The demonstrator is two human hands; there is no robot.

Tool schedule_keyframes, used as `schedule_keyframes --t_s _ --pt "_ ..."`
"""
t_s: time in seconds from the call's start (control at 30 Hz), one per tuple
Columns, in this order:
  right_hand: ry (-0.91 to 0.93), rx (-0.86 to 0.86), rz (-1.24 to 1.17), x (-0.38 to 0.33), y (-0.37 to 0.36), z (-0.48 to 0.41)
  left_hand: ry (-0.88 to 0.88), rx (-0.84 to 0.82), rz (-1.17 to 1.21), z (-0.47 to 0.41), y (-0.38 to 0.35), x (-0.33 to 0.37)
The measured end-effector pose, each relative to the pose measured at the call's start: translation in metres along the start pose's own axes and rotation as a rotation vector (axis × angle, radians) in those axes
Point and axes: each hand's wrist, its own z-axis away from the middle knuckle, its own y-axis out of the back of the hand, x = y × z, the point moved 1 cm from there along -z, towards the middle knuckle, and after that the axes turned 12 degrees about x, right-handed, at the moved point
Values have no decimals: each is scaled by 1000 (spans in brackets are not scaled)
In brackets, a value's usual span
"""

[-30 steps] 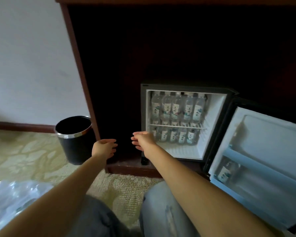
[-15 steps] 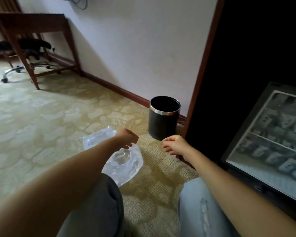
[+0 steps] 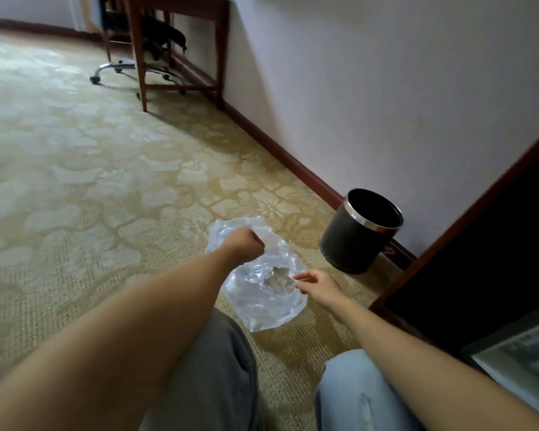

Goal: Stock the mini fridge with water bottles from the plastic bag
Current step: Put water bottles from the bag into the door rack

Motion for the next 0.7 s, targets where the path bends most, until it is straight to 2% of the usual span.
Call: schedule_keyframes --t_s 0.13,0.23,0.47,0.7 --pt "111 0 121 -46 3 -29 40 19 66 -9 14 -25" --pt "121 6 188 -53 -4 -50 99 58 101 -19 17 -48" --pt "40 -159 306 14 -76 -92 293 23 145 -35 -33 -129" --pt "-167 -200 146 52 -155 -153 506 66 298 -90 -95 -181"
